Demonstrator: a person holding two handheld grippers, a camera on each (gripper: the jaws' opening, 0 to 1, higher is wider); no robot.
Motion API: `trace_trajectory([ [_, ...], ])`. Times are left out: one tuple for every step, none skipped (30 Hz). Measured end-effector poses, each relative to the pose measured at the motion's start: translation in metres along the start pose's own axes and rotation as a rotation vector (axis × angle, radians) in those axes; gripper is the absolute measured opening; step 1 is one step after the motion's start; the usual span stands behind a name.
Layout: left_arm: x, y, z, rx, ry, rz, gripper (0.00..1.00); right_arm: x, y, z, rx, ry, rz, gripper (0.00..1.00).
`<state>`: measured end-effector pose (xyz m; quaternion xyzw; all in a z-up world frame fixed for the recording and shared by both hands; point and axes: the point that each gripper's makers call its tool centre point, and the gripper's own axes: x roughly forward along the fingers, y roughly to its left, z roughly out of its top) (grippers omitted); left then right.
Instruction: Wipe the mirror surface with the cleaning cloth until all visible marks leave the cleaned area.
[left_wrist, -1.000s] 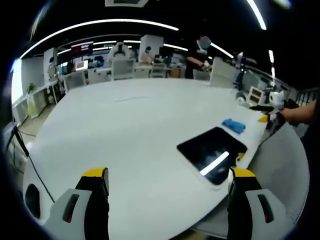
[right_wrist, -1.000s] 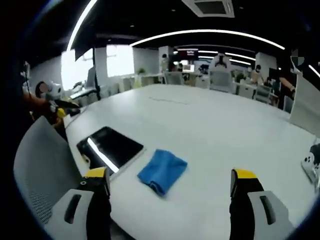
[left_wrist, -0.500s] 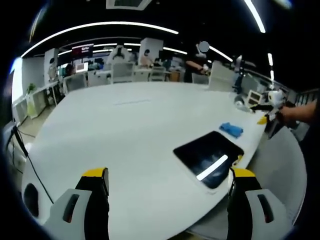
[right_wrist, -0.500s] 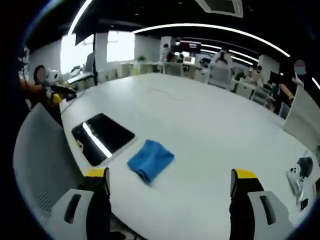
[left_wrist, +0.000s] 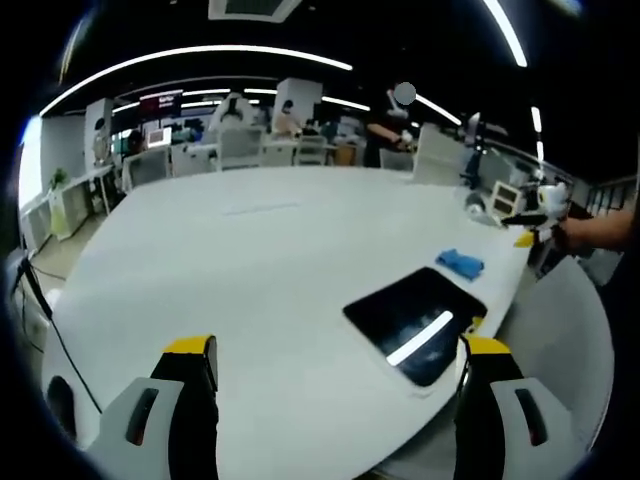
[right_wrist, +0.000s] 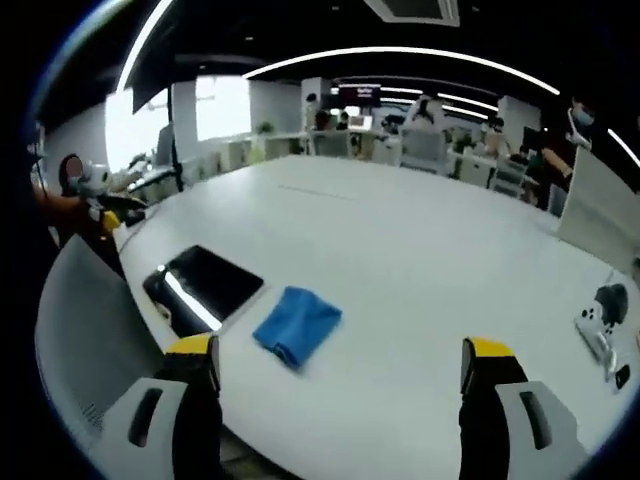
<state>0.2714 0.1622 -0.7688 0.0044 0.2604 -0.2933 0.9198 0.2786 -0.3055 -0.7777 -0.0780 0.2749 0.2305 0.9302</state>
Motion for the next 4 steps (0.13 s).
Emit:
trace_trajectory([
  [-0.0003,0.0006,-0.0001,-0.001,0.0,0.001,1.0,0.0011,0.0014,0.0001,0.003,-0.001,0.004,1.0],
  [-0.0006,0.001,-0.0002,-0.003,0.001,0.001,1.0,0.002,0.0024,-0.0001,0.002,-0.002,0.006,1.0],
  [-0.0012,0.0009,-0.0005,-0.003,0.003,0.002,1.0,0.0026,0.004,0.0012,-0.005,-0.008,0.009,1.0],
  [-0.0015,0.0014,-0.0013,-0.001,0.005,0.002,1.0,0.003,0.0049,0.0025,-0.008,-0.014,0.013,1.0],
])
